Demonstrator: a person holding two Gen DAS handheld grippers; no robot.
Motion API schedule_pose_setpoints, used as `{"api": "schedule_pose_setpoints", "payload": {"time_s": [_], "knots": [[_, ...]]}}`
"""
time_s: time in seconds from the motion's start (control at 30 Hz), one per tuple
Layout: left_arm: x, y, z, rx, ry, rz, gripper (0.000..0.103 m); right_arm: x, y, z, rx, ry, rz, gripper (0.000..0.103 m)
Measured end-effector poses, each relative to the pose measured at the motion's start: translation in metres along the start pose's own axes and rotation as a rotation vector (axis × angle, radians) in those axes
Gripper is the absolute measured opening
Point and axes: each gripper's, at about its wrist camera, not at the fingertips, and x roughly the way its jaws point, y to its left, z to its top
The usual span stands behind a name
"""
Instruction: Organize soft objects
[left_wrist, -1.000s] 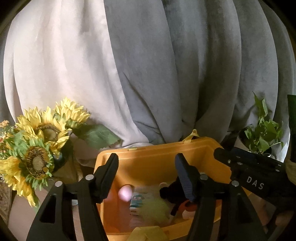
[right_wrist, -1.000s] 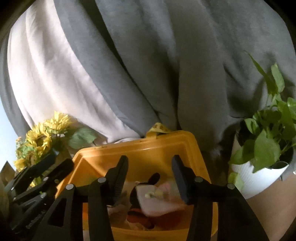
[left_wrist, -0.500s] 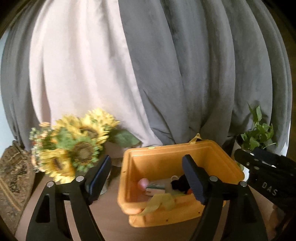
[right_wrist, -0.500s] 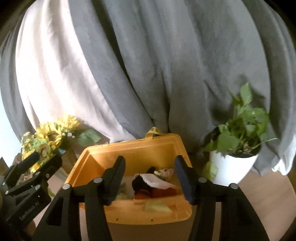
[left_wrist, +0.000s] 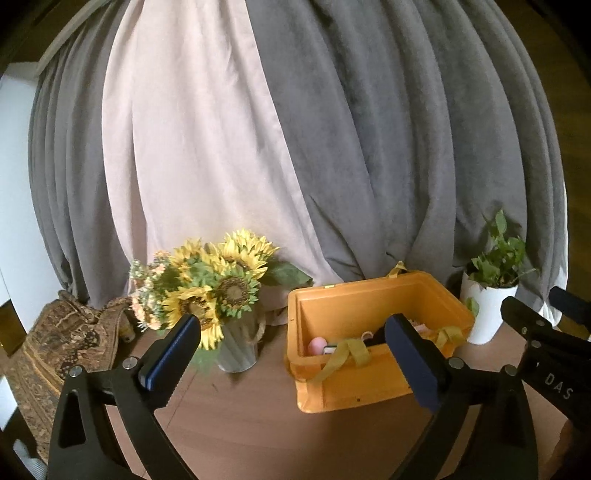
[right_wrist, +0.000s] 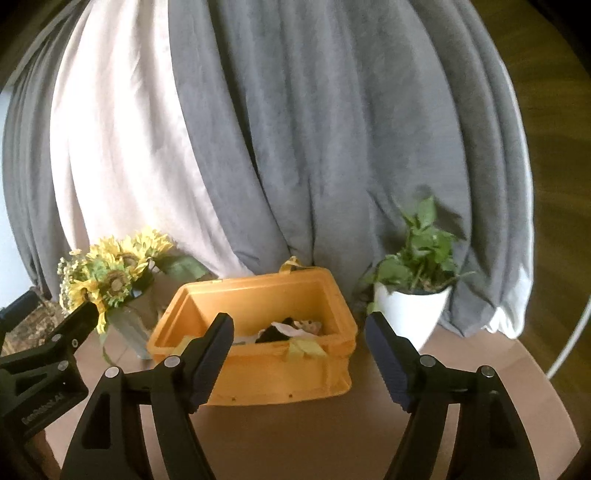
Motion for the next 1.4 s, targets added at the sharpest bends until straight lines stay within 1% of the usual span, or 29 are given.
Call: {"api": "schedule_pose_setpoints", "payload": {"time_s": [0.13, 0.3, 0.5, 0.87, 1.0, 1.2, 1.4], "knots": [[-0.021, 0.001, -0.005, 0.019, -0.009, 0.004, 0.102, -0.024, 0.001, -0.007, 0.000, -0.017, -0.025, 0.078], [-0.051, 0.000, -0.010, 0.010, -0.024, -0.004, 0.103, -0.052, -0.003, -0.015, 0.007, -0.028, -0.038, 0.080], [-0.092, -0.007, -0.018, -0.007, -0.037, 0.002, 0.103, -0.090, -0.013, -0.024, 0.002, -0.046, -0.030, 0.080], [-0.163, -0.019, -0.047, -0.022, -0.015, -0.026, 0.103, -0.157, -0.038, -0.050, -0.006, -0.062, -0.021, 0.080], [-0.188, -0.021, -0.057, -0.026, -0.012, -0.024, 0.103, -0.185, -0.044, -0.061, -0.007, -0.071, -0.016, 0.080], [-0.221, -0.024, -0.066, -0.029, -0.026, -0.017, 0.103, -0.220, -0.051, -0.075, -0.014, -0.077, -0.006, 0.080], [-0.250, -0.023, -0.071, -0.031, -0.042, -0.017, 0.103, -0.244, -0.055, -0.080, -0.011, -0.090, 0.005, 0.080]]}}
